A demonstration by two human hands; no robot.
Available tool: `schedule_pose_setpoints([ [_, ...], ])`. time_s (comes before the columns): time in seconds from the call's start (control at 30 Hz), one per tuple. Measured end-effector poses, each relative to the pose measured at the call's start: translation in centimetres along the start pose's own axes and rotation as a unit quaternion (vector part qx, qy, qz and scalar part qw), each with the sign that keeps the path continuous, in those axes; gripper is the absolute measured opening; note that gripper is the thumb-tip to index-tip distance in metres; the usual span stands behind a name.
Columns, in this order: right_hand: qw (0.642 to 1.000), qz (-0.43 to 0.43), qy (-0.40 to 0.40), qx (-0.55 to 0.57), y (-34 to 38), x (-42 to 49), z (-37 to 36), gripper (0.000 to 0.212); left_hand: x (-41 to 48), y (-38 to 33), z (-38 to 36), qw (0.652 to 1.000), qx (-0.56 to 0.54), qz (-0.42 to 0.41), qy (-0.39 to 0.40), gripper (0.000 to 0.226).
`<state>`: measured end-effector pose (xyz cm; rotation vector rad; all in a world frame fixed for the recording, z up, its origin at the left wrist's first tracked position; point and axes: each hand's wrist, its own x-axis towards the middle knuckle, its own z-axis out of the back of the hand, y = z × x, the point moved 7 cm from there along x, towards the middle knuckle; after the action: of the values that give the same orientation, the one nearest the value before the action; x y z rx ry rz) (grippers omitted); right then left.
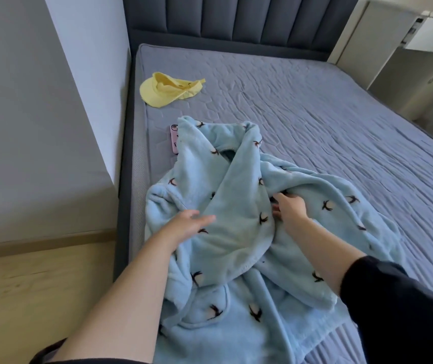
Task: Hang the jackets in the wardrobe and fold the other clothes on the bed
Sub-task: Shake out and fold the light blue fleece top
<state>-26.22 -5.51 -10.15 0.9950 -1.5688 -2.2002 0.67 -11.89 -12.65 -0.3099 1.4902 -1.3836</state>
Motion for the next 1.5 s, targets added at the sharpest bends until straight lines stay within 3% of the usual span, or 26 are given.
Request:
schedule_pose_setpoints([
  [0.07,0.994,-0.082,0.042,0.059,-0.3,0.9,-1.8,0.004,0.4,0.3,-1.6,0.994,0.105,-0.012,0.011,0.058],
  [0.1,0.991,-0.105,0.060,0.059,-0.3,1.3,-2.6,0.006,0.4,0.4,-2.1,0.993,0.113,-0.018,0.003,0.061],
  [0.17,0.993,-0.091,0.073,0.028,1.8,3.0,-2.8,0.015,0.5,0.3,-2.3,1.000,-0.001,-0.015,0.004,0.046],
  [0.23,0.999,-0.034,0.026,0.023,6.1,5.1,-0.8,0.020,0.4,0.1,-2.4,0.984,-0.168,0.003,0.050,0.030],
  [0.33,0.990,0.021,-0.054,0.129,10.2,7.8,2.8,0.021,0.5,0.5,-1.9,0.950,-0.298,0.044,0.087,0.028],
  [0.43,0.987,-0.023,0.014,0.159,8.4,8.3,1.9,0.022,0.1,2.0,-2.6,0.968,-0.207,0.107,0.092,0.023],
  [0.53,0.995,-0.078,0.055,0.027,5.8,7.9,0.0,0.052,0.3,2.8,-2.7,0.978,-0.144,0.111,0.098,0.038],
  [0.63,0.986,-0.065,0.130,-0.079,5.0,6.1,-2.6,0.042,-0.5,2.4,-3.1,0.973,-0.107,0.114,0.168,0.040],
  [0.67,0.985,-0.048,0.120,-0.114,4.8,6.1,-2.7,0.040,-0.8,2.3,-3.3,0.973,-0.088,0.110,0.182,0.037],
  [0.73,0.990,-0.006,0.015,-0.143,5.0,6.0,-0.7,0.038,-1.4,2.1,-3.4,0.970,-0.107,0.102,0.191,0.032],
  [0.8,0.995,-0.004,-0.051,-0.083,5.0,4.9,1.0,0.034,-2.1,1.7,-3.5,0.955,-0.200,0.095,0.199,0.030],
  [0.83,0.999,-0.032,-0.029,-0.027,4.4,3.8,0.8,0.037,-2.3,1.6,-3.5,0.944,-0.246,0.097,0.195,0.031],
  [0.93,0.978,-0.125,0.149,0.075,1.4,-0.1,-2.0,0.056,-2.7,1.7,-3.3,0.938,-0.289,0.100,0.166,0.029],
  [1.03,0.933,-0.173,0.301,0.097,-2.6,-4.7,-2.9,0.049,-3.3,2.6,-3.5,0.939,-0.301,0.107,0.129,0.030],
  [1.1,0.908,-0.198,0.354,0.108,-5.0,-7.7,-2.5,0.041,-3.8,3.1,-3.4,0.937,-0.315,0.113,0.100,0.029],
  [1.23,0.916,-0.196,0.340,0.084,-7.6,-11.2,-1.5,0.029,-4.2,3.6,-2.2,0.947,-0.302,0.102,0.037,0.025],
  [1.3,0.926,-0.182,0.300,0.142,-7.9,-11.8,-1.2,0.021,-4.8,3.8,-1.7,0.955,-0.277,0.105,0.027,0.024],
  [1.4,0.905,-0.162,0.293,0.262,-8.1,-12.5,-1.3,0.036,-5.6,3.8,-1.1,0.967,-0.239,0.088,0.013,0.031],
  [1.5,0.869,-0.168,0.359,0.295,-8.5,-14.7,-2.1,0.048,-7.4,3.9,-2.0,0.987,-0.124,0.076,0.072,0.053],
])
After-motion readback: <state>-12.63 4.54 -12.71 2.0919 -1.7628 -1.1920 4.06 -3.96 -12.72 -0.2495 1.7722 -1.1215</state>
